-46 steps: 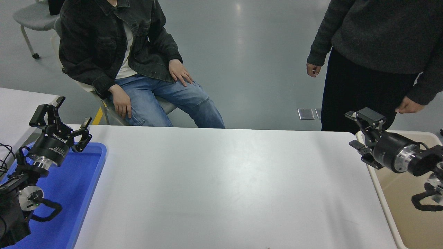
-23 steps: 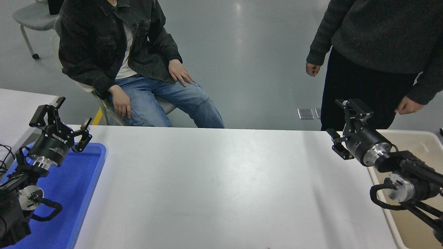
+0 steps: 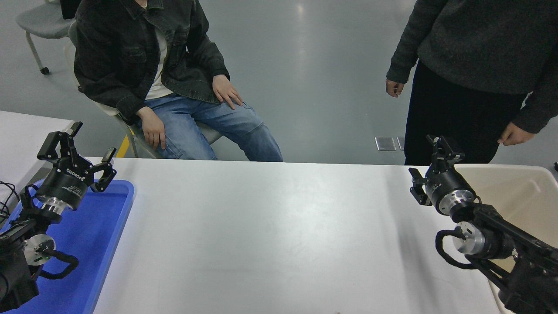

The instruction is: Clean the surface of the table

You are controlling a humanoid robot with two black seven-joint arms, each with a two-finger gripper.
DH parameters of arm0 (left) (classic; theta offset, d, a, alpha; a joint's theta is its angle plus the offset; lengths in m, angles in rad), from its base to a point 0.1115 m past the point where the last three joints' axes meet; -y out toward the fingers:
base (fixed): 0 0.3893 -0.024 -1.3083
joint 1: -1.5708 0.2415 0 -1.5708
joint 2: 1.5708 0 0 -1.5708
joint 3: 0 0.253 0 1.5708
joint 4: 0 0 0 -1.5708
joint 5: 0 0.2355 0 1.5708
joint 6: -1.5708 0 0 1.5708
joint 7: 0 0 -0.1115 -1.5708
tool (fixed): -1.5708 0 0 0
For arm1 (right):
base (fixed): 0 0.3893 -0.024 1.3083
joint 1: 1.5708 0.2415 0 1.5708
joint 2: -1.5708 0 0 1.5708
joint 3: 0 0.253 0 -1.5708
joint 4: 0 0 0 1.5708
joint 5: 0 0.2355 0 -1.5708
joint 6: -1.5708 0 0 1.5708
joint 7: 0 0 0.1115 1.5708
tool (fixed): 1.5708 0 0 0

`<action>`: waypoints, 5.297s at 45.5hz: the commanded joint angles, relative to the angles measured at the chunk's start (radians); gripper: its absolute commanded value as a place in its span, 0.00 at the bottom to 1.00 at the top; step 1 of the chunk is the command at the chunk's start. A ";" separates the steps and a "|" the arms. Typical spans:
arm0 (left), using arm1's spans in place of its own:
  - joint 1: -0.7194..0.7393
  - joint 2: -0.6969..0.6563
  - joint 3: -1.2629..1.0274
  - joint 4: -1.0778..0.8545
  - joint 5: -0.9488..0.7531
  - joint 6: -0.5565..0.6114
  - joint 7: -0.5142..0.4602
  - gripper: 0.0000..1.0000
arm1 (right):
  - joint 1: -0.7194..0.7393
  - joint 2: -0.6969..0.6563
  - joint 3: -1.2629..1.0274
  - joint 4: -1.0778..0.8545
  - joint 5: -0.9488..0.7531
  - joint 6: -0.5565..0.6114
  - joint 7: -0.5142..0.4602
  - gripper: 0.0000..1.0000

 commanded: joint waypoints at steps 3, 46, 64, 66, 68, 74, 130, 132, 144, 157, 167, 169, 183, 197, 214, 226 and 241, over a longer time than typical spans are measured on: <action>0.000 0.000 0.002 0.001 0.000 0.000 0.000 1.00 | -0.004 0.012 -0.003 -0.021 0.000 -0.002 0.007 1.00; 0.000 0.000 0.000 -0.001 0.000 0.000 0.000 1.00 | 0.030 -0.382 -0.506 0.348 -0.590 0.026 0.005 1.00; 0.000 0.000 0.000 0.001 0.000 0.000 0.000 1.00 | 0.030 -0.531 -0.704 0.493 -1.018 0.021 0.008 1.00; 0.000 0.000 0.000 -0.001 0.000 0.000 0.000 1.00 | 0.030 -0.534 -0.726 0.494 -1.062 0.020 0.008 1.00; 0.000 0.000 0.000 0.001 0.000 0.000 0.000 1.00 | 0.028 -0.534 -0.747 0.494 -1.102 0.014 0.010 1.00; 0.000 0.000 0.000 -0.001 0.000 0.000 0.000 1.00 | 0.028 -0.537 -0.808 0.497 -1.173 0.009 0.018 1.00; 0.000 0.000 0.000 -0.001 0.000 0.000 0.000 1.00 | 0.008 -0.233 -0.887 0.399 -1.087 0.009 0.028 0.99; 0.000 0.000 0.000 -0.001 0.000 0.000 0.000 1.00 | 0.005 -0.229 -0.887 0.397 -1.087 0.009 0.028 0.99; 0.000 0.000 0.000 0.001 0.000 0.000 0.000 1.00 | -0.012 -0.195 -0.894 0.373 -1.087 0.009 0.028 0.99; 0.000 0.000 0.002 -0.001 0.000 0.000 0.000 1.00 | -0.013 -0.144 -0.891 0.290 -1.089 0.009 0.028 0.99; 0.000 0.000 0.000 -0.001 0.000 0.000 0.000 1.00 | -0.021 -0.109 -0.896 0.259 -1.090 0.011 0.028 0.99; 0.000 0.000 0.000 -0.001 0.000 0.000 0.000 1.00 | -0.023 -0.098 -0.896 0.258 -1.090 0.011 0.028 0.99; 0.000 0.000 0.000 -0.001 0.000 -0.002 0.000 1.00 | -0.033 -0.048 -0.897 0.216 -1.089 0.011 0.028 0.99; 0.000 0.000 0.000 -0.001 0.000 0.000 0.000 1.00 | -0.039 -0.003 -0.888 0.170 -1.087 0.011 0.016 0.99; 0.000 -0.002 0.000 -0.001 0.000 0.000 0.000 1.00 | -0.039 0.020 -0.893 0.143 -1.090 0.011 0.011 0.97; 0.000 0.000 0.000 -0.001 0.000 0.000 0.000 1.00 | -0.036 0.014 -0.894 0.143 -1.100 0.015 0.011 0.49; 0.000 0.000 0.000 -0.001 0.000 -0.002 0.000 1.00 | 0.000 -0.126 -0.873 0.262 -1.077 0.098 0.022 0.00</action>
